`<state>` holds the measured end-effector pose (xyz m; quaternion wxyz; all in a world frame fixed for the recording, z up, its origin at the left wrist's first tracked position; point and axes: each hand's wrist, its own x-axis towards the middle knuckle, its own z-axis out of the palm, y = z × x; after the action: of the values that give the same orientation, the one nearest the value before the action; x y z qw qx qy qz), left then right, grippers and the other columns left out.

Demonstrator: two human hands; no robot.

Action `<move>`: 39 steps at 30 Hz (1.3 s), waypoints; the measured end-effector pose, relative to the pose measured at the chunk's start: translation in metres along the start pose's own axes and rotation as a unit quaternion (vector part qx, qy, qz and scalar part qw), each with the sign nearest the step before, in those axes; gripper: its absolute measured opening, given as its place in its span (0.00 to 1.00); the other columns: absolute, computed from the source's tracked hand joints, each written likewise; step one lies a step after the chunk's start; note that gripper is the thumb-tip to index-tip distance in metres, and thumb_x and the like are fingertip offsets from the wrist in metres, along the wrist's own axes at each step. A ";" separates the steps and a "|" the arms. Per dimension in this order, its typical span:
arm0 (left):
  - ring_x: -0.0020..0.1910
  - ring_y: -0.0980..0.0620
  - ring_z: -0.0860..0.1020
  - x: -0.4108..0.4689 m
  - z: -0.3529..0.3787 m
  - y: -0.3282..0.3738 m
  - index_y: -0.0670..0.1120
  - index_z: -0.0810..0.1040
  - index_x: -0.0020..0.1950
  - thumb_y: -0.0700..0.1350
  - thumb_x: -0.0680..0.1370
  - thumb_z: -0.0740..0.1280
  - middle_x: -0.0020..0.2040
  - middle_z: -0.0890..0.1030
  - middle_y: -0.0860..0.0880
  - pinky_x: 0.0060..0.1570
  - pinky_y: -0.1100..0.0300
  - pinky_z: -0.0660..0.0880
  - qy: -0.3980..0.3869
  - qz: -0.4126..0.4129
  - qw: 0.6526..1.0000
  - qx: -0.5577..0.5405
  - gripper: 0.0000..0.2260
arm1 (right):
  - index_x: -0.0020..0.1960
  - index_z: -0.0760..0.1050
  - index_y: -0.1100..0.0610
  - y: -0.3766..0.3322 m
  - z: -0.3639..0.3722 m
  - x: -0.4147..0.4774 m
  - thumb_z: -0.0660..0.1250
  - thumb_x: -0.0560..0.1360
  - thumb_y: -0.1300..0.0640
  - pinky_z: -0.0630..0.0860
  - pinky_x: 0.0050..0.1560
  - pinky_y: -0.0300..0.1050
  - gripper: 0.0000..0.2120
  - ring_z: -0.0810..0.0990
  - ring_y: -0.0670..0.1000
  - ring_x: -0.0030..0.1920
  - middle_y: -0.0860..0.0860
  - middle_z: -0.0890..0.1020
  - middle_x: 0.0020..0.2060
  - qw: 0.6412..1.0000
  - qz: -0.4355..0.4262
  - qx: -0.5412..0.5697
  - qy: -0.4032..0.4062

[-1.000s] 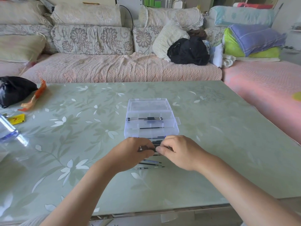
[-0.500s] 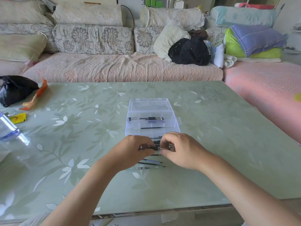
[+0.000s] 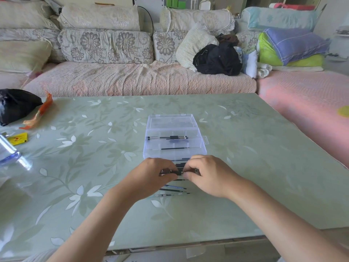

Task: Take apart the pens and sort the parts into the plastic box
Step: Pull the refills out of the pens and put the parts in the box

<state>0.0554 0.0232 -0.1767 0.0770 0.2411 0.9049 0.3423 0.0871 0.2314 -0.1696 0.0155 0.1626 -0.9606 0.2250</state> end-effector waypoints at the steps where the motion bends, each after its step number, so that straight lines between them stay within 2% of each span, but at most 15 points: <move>1: 0.32 0.59 0.73 0.000 0.000 0.000 0.57 0.82 0.46 0.52 0.76 0.70 0.36 0.80 0.57 0.32 0.68 0.69 0.004 -0.001 1.000 0.000 0.02 | 0.45 0.79 0.47 0.000 0.000 0.000 0.65 0.77 0.47 0.63 0.38 0.34 0.06 0.71 0.38 0.38 0.40 0.74 0.37 1.000 0.002 0.002 -0.002; 4: 0.36 0.61 0.76 0.000 0.000 0.001 0.57 0.83 0.47 0.51 0.77 0.69 0.39 0.80 0.61 0.34 0.69 0.70 0.018 0.013 1.000 0.012 0.03 | 0.44 0.79 0.49 0.000 -0.001 0.001 0.64 0.78 0.48 0.64 0.37 0.34 0.08 0.71 0.38 0.37 0.41 0.74 0.36 1.000 0.015 0.021 -0.004; 7: 0.41 0.60 0.77 0.001 0.001 0.001 0.58 0.82 0.48 0.51 0.77 0.68 0.42 0.80 0.61 0.39 0.64 0.74 0.028 0.028 0.999 0.031 0.03 | 0.45 0.78 0.49 -0.001 -0.004 0.000 0.64 0.78 0.47 0.64 0.36 0.34 0.08 0.71 0.39 0.36 0.41 0.75 0.37 0.999 0.021 0.027 -0.008; 11: 0.37 0.56 0.76 0.002 0.001 -0.003 0.59 0.80 0.48 0.53 0.78 0.67 0.42 0.79 0.58 0.38 0.63 0.74 0.026 0.018 0.999 0.040 0.03 | 0.50 0.78 0.45 0.006 -0.014 0.001 0.64 0.76 0.43 0.70 0.41 0.37 0.08 0.73 0.38 0.37 0.40 0.80 0.44 0.998 0.053 0.042 -0.009; 14: 0.38 0.58 0.76 0.002 0.001 -0.005 0.57 0.81 0.52 0.50 0.80 0.64 0.44 0.79 0.58 0.37 0.66 0.71 0.020 0.005 0.998 0.064 0.06 | 0.53 0.79 0.43 0.023 -0.028 0.000 0.63 0.77 0.48 0.70 0.44 0.35 0.09 0.74 0.34 0.38 0.39 0.81 0.47 0.996 0.086 0.009 -0.001; 18: 0.39 0.64 0.75 0.003 0.001 -0.006 0.57 0.81 0.54 0.50 0.80 0.63 0.44 0.78 0.61 0.36 0.70 0.67 0.014 -0.002 0.996 0.088 0.08 | 0.53 0.78 0.39 0.038 -0.040 -0.007 0.66 0.73 0.50 0.63 0.38 0.29 0.10 0.72 0.33 0.39 0.37 0.78 0.47 0.989 0.109 -0.057 -0.084; 21: 0.38 0.66 0.75 0.003 0.001 -0.005 0.59 0.80 0.54 0.51 0.80 0.64 0.44 0.77 0.62 0.35 0.70 0.66 0.008 -0.005 0.995 0.097 0.07 | 0.53 0.78 0.38 0.037 -0.037 -0.010 0.70 0.69 0.46 0.70 0.44 0.34 0.13 0.74 0.38 0.47 0.38 0.77 0.47 0.983 0.116 -0.069 -0.124; 24: 0.37 0.66 0.75 0.002 0.001 -0.004 0.59 0.80 0.53 0.51 0.79 0.64 0.45 0.78 0.61 0.36 0.68 0.67 0.009 -0.007 0.995 0.098 0.06 | 0.49 0.80 0.41 0.034 -0.030 -0.009 0.71 0.69 0.46 0.70 0.42 0.36 0.09 0.75 0.41 0.45 0.39 0.77 0.45 0.984 0.114 -0.079 -0.115; 27: 0.39 0.70 0.74 0.001 0.001 -0.003 0.59 0.80 0.53 0.51 0.79 0.65 0.46 0.78 0.62 0.36 0.69 0.67 0.014 -0.002 0.995 0.096 0.06 | 0.45 0.78 0.43 0.032 -0.025 -0.007 0.71 0.70 0.48 0.72 0.42 0.37 0.05 0.76 0.41 0.45 0.39 0.79 0.45 0.987 0.109 -0.066 -0.093; 29: 0.41 0.71 0.74 0.000 0.001 -0.003 0.59 0.80 0.53 0.51 0.79 0.66 0.47 0.79 0.62 0.37 0.70 0.68 0.017 0.004 0.996 0.089 0.06 | 0.45 0.77 0.43 0.027 -0.025 -0.005 0.71 0.71 0.48 0.74 0.44 0.38 0.04 0.76 0.39 0.43 0.38 0.81 0.45 0.991 0.103 -0.046 -0.067; 33: 0.44 0.69 0.75 0.000 0.001 -0.003 0.59 0.80 0.53 0.51 0.79 0.66 0.47 0.79 0.61 0.37 0.70 0.68 0.024 0.011 0.996 0.082 0.06 | 0.45 0.77 0.43 0.016 -0.022 -0.004 0.71 0.71 0.47 0.69 0.37 0.36 0.05 0.73 0.36 0.34 0.38 0.81 0.44 0.995 0.086 -0.022 -0.034; 39: 0.45 0.66 0.75 0.001 0.001 -0.003 0.60 0.79 0.53 0.51 0.78 0.66 0.48 0.79 0.61 0.39 0.69 0.70 0.030 0.023 0.995 0.089 0.05 | 0.45 0.77 0.43 0.009 -0.020 -0.004 0.71 0.71 0.46 0.69 0.37 0.35 0.05 0.73 0.34 0.35 0.37 0.81 0.44 0.997 0.074 -0.004 -0.022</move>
<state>0.0540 0.0225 -0.1793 0.0203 0.2572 0.9280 0.2687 0.0869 0.2491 -0.1555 -0.0214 0.0957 -0.9709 0.2184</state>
